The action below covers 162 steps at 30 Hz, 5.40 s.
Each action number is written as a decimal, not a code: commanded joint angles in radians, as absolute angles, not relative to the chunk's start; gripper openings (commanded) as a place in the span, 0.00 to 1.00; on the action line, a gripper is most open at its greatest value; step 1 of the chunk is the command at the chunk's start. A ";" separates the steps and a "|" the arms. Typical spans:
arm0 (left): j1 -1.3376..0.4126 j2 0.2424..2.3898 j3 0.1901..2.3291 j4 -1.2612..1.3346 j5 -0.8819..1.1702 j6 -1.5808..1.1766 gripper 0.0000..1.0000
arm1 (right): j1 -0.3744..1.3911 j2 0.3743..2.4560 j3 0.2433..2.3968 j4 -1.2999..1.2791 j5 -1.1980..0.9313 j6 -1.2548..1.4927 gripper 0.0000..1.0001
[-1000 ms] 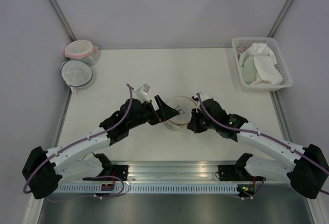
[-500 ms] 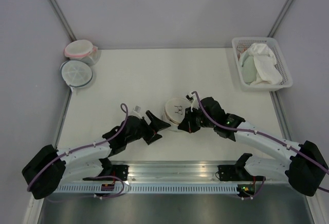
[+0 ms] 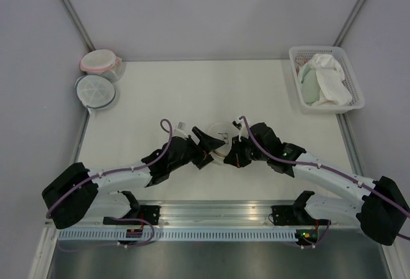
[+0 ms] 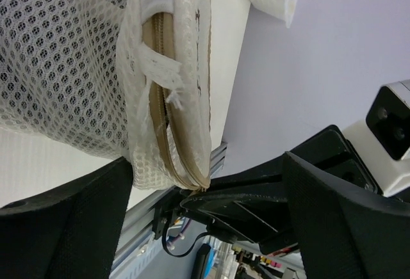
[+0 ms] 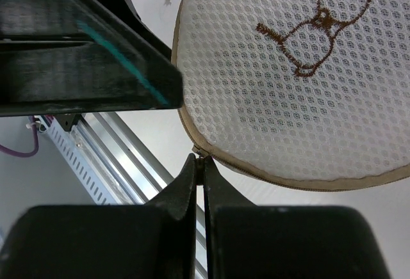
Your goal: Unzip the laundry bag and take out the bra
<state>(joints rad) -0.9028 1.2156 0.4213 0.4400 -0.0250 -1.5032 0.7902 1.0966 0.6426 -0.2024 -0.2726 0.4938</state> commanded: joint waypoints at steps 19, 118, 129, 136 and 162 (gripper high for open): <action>-0.878 1.260 0.422 0.523 -0.023 -1.419 0.02 | 0.802 1.111 0.712 -0.514 0.078 0.489 0.00; -0.956 1.423 0.459 0.736 0.044 -1.526 0.76 | 0.805 0.966 0.592 -0.281 -0.247 0.514 0.01; -0.940 1.490 0.425 0.844 0.081 -1.534 0.02 | 0.805 0.968 0.638 -0.460 -0.135 0.489 0.00; -0.870 1.342 0.386 0.669 0.144 -1.412 0.02 | 0.805 1.002 0.712 -0.670 0.208 0.603 0.00; -0.541 1.479 0.821 0.230 0.523 -0.921 0.92 | 0.747 1.068 0.795 -0.546 0.477 0.568 0.00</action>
<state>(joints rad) -0.5343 1.4887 0.8135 0.1566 0.5297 -0.8669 0.7486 1.0775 0.7933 -0.5762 0.4740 0.5816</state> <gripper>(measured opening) 0.899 0.014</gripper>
